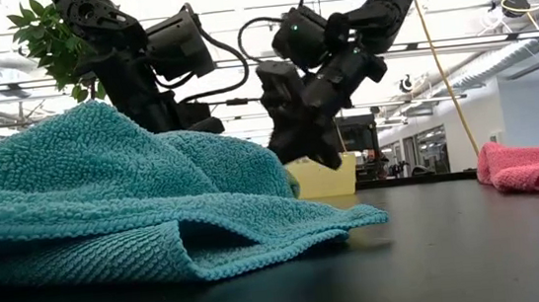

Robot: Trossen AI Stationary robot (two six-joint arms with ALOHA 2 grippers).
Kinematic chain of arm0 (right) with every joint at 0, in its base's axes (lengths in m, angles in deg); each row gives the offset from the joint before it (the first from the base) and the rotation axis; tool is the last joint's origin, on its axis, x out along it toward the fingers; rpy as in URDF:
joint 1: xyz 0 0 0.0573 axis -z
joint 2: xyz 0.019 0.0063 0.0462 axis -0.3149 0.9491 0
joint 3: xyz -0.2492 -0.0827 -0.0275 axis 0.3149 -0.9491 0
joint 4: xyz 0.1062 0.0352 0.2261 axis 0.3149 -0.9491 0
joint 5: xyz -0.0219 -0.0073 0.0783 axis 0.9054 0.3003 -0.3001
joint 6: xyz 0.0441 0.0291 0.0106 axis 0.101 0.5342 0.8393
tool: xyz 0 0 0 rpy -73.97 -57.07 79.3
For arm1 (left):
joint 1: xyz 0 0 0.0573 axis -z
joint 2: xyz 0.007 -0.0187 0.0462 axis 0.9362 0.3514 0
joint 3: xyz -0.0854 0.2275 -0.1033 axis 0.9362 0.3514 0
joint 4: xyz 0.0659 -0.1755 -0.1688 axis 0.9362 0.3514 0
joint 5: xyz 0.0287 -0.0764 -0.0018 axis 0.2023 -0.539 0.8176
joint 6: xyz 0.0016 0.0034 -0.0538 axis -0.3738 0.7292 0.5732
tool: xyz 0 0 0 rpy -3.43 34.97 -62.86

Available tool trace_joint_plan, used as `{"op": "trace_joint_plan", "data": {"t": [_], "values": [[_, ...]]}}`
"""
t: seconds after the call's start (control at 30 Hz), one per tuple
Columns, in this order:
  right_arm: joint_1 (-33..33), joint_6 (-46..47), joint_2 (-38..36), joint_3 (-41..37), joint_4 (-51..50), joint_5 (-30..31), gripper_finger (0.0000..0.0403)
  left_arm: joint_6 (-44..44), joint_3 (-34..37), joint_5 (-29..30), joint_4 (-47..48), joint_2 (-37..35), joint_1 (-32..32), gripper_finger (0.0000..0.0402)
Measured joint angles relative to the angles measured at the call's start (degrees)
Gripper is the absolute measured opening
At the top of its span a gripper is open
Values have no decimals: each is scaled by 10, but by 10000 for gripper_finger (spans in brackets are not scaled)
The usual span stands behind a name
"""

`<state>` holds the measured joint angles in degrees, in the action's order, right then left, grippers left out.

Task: Fold microfiber towels
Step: Fold the green microfiber cloth

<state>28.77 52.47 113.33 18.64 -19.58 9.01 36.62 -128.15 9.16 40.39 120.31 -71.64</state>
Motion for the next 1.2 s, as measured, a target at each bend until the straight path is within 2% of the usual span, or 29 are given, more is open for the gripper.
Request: {"op": "trace_joint_plan", "data": {"t": [0.2, 0.5, 0.73, 1.0, 1.2], "values": [[0, -17, 16, 0, -26, 2, 1, 0, 0, -1, 1, 0, 0, 181], [1, -53, 18, 1, -73, 58, 0, 3, 0, 0, 0, 0, 6, 181], [1, -32, 18, -11, -68, 59, 0, 13, 1, 19, -6, 1, 25, 181], [-23, 30, 4, -27, -80, 48, 0, -29, 2, 25, -98, 22, 20, 181], [-46, 39, -43, -28, -130, 65, 0, -42, -1, 9, -160, 58, 19, 181]]}}
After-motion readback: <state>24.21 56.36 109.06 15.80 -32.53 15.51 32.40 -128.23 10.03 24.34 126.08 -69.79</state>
